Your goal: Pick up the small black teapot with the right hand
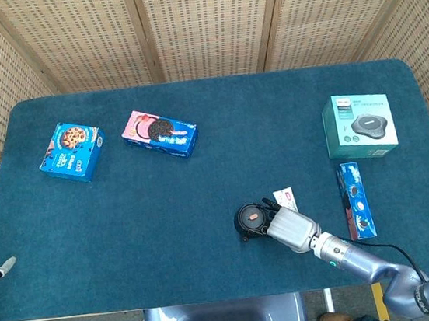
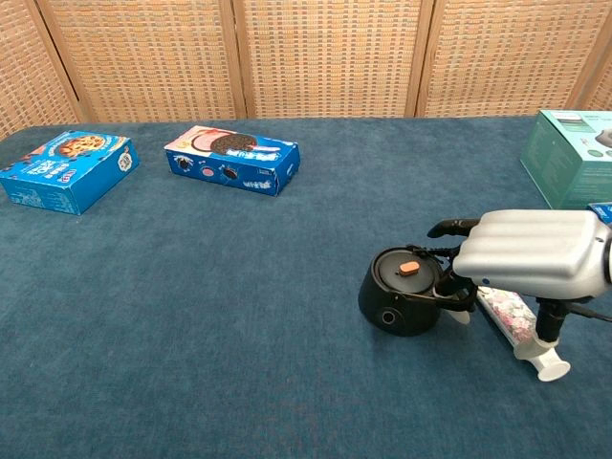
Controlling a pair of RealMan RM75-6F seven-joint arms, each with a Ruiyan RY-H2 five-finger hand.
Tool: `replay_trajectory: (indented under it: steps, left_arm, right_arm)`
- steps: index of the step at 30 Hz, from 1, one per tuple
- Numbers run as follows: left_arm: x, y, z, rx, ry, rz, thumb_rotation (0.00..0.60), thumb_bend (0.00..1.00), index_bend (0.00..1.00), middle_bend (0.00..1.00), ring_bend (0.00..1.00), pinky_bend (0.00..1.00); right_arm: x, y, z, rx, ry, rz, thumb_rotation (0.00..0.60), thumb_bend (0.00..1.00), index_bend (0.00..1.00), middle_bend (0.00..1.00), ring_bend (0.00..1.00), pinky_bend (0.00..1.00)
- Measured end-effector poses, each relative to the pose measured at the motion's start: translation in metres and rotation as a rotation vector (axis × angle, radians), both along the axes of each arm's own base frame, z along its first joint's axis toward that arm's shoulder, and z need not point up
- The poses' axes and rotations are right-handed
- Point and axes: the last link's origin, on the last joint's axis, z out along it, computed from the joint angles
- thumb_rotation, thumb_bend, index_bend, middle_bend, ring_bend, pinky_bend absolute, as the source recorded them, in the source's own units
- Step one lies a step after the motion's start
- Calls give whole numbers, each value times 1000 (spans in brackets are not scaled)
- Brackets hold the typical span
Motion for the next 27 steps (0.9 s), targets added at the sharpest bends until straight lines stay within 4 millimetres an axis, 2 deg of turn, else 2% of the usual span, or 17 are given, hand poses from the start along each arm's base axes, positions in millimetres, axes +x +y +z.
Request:
replay_trajectory:
  steps: [4, 10, 13, 17, 18, 20, 22, 24, 27]
  left_arm:
    - [-1, 0, 1, 2, -4, 1, 600, 0, 0, 0, 0, 0]
    - [-1, 0, 2, 3, -6, 4, 600, 0, 0, 0, 0, 0]
    - [-2, 0, 2, 5, -7, 5, 600, 0, 0, 0, 0, 0]
    - [-2, 0, 3, 4, -9, 8, 600, 0, 0, 0, 0, 0]
    - [-2, 0, 3, 4, -9, 8, 600, 0, 0, 0, 0, 0]
    - [-2, 0, 3, 4, -9, 9, 600, 0, 0, 0, 0, 0]
    - [-3, 0, 4, 6, -12, 11, 600, 0, 0, 0, 0, 0]
    - [-3, 1, 4, 7, -15, 12, 600, 0, 0, 0, 0, 0]
    - [-3, 0, 5, 8, -16, 11, 600, 0, 0, 0, 0, 0]
  right_arm:
    - [5, -1, -1, -5, -21, 4, 600, 0, 782, 735, 560, 0]
    - [13, -4, 0, 2, -80, -15, 600, 0, 949, 865, 666, 0]
    - [17, -5, 1, 9, -108, -29, 600, 0, 996, 915, 716, 0]
    - [25, -6, 2, 26, -152, -71, 600, 0, 1000, 972, 778, 0]
    - [26, -6, 2, 30, -162, -80, 569, 0, 1000, 986, 793, 0]
    - [30, -8, 4, 34, -178, -99, 435, 0, 1000, 998, 819, 0]
    - [33, -10, 6, 34, -199, -126, 240, 0, 1000, 1000, 846, 0]
    - [36, -12, 9, 32, -212, -153, 146, 0, 1000, 1000, 862, 0]
    - [40, -15, 14, 19, -216, -188, 91, 0, 1000, 1000, 880, 0]
